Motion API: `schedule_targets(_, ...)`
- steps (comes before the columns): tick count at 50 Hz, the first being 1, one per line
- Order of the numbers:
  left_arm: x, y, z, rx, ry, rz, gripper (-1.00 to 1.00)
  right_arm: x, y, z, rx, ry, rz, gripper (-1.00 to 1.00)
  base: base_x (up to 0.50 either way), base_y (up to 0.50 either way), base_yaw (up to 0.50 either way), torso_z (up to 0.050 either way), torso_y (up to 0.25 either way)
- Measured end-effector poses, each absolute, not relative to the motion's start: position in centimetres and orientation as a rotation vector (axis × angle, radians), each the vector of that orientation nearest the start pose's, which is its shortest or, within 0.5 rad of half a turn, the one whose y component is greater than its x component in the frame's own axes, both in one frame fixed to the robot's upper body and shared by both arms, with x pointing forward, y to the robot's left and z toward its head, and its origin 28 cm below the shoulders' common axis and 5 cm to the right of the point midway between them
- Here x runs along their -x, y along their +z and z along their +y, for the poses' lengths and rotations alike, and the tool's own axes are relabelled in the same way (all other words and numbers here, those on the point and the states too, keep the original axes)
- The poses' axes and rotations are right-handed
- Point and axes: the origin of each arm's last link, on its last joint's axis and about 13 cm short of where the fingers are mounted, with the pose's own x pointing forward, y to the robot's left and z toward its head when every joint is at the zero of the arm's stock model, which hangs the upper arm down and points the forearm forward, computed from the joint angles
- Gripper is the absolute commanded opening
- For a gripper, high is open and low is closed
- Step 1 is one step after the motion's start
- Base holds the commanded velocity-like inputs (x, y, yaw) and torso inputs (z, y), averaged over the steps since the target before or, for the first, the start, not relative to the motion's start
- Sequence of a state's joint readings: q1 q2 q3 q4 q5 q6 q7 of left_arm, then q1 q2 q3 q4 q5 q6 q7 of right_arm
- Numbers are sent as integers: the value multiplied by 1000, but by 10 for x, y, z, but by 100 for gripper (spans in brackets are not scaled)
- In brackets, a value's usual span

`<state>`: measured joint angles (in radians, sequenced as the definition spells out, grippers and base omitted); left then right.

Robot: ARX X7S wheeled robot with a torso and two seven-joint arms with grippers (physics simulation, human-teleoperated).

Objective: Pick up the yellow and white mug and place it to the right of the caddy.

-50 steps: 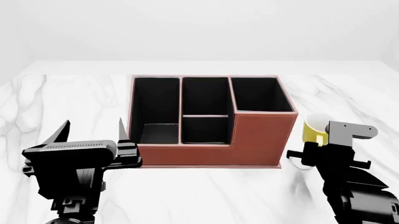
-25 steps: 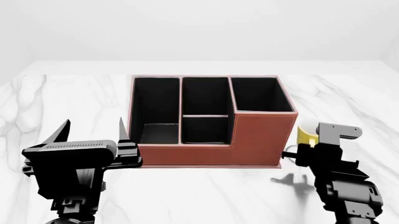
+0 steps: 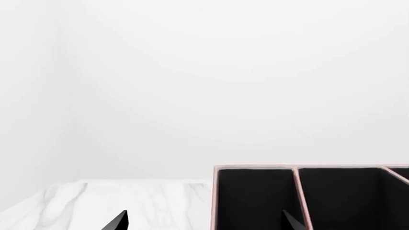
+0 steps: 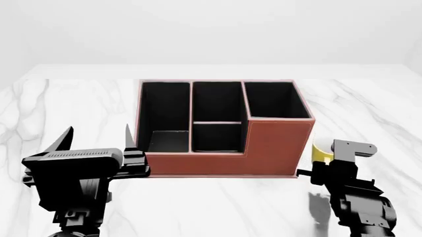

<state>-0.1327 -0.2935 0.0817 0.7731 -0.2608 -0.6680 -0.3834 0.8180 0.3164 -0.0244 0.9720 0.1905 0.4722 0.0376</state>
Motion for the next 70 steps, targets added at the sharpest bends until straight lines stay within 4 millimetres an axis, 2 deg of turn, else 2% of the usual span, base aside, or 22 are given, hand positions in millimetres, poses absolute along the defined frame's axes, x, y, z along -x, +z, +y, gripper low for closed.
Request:
schedule_targets(7, -198, 150, 221, -70, 124, -207, 100, -337, 41, -219, -19, -285, 608, -100, 0, 0, 0, 0, 0)
schedule_targets(8, -198, 150, 221, -70, 124, -207, 100, -337, 41, -219, -19, -285, 608, 100, 0, 0, 0, 0, 0)
schedule_targets(28, -198, 149, 221, -70, 124, -207, 100, -334, 48, -216, -14, -270, 583, 100, 0, 0, 0, 0, 0)
schedule_targets(45, -198, 149, 221, -68, 122, -208, 100, -319, 73, -212, 12, -270, 511, 100, 0, 0, 0, 0, 0)
schedule_targets(57, -197, 150, 221, -68, 120, -210, 100, -297, 94, -208, 32, -274, 440, 100, 0, 0, 0, 0, 0)
schedule_targets(70, -197, 151, 221, -68, 118, -212, 100, -257, 114, -200, 48, -259, 356, 100, 0, 0, 0, 0, 0)
